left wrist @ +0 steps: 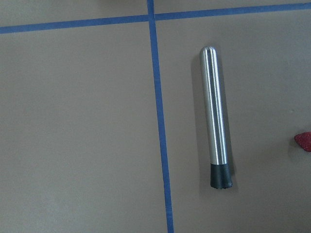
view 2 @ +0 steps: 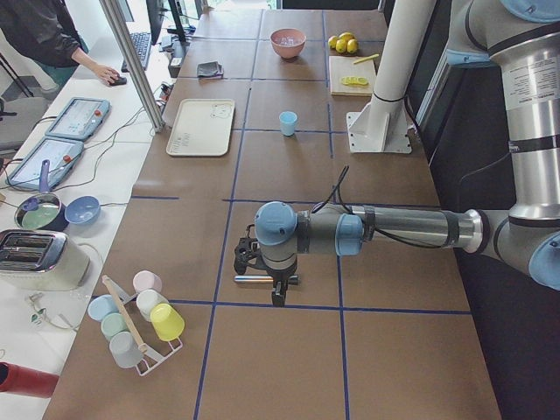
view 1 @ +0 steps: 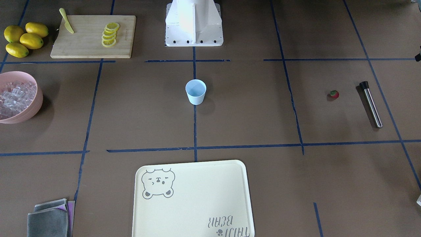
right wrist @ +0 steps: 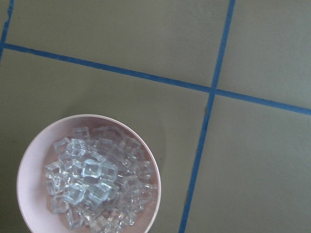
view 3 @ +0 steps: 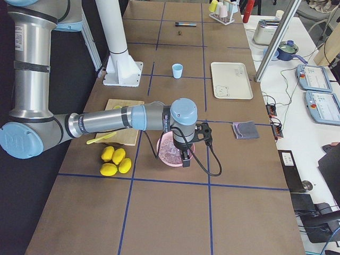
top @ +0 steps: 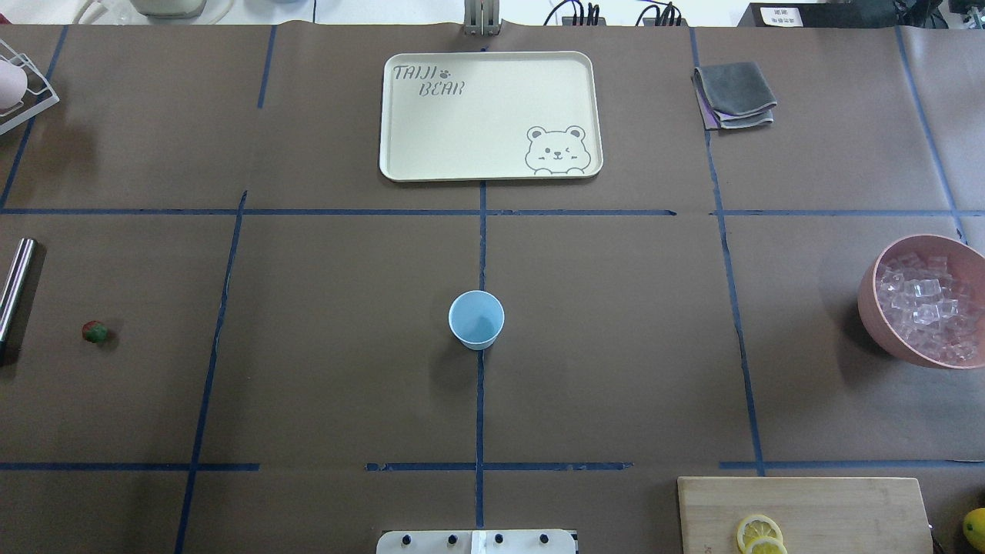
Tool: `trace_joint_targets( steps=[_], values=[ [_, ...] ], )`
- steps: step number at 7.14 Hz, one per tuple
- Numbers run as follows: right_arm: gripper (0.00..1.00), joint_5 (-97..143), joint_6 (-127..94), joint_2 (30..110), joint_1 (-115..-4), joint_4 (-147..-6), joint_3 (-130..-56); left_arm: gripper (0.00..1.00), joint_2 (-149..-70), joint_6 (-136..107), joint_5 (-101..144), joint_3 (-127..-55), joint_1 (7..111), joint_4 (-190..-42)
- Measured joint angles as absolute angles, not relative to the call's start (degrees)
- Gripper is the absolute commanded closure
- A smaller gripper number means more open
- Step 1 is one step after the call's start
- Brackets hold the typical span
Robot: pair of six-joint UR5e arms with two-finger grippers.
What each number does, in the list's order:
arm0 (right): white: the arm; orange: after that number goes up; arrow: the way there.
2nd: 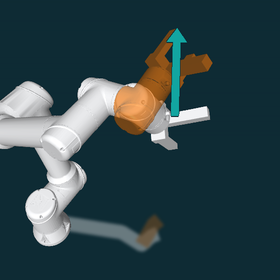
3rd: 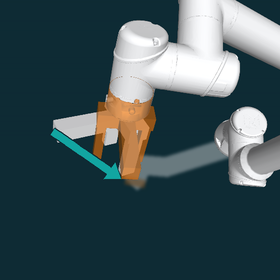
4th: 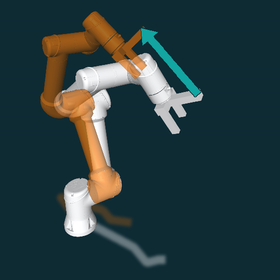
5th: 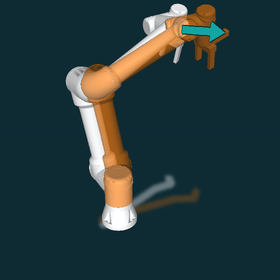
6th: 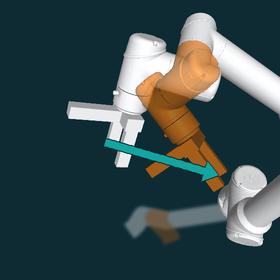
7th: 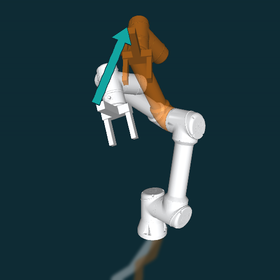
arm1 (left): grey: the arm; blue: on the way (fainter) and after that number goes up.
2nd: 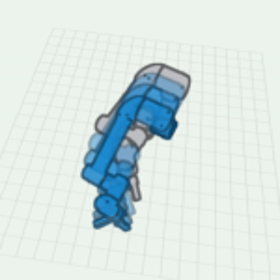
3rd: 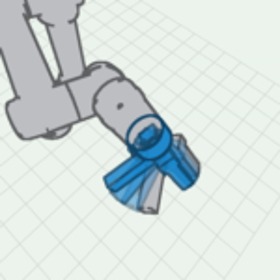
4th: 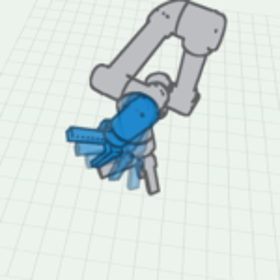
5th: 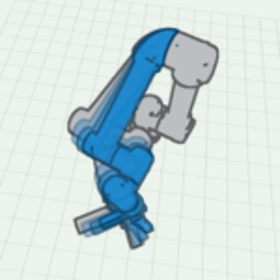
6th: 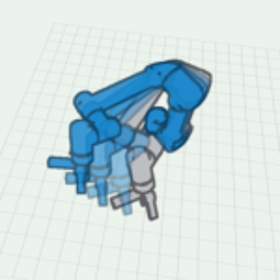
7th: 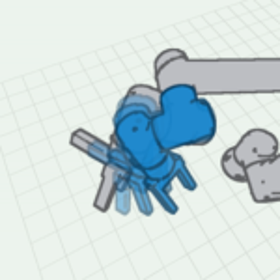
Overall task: Mash ice and strawberries in cup
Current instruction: 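Lower the right gripper into the pink bowl of ice cubes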
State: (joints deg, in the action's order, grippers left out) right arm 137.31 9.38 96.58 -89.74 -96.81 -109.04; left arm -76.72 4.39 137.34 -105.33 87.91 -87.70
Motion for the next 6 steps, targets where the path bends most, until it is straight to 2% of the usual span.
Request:
trace_joint_targets(
  steps=[4, 6],
  values=[
    [0.01, 134.2, -14.8, 97.0, -76.0, -84.7, -110.8, 0.00, -76.7, 4.4, 137.4, -105.4, 87.9, -87.7],
    [0.05, 129.6, -22.9, 97.5, -69.6, -78.8, -109.4, 0.00, -76.6, 4.4, 137.4, -105.3, 87.9, -87.7]
  ],
)
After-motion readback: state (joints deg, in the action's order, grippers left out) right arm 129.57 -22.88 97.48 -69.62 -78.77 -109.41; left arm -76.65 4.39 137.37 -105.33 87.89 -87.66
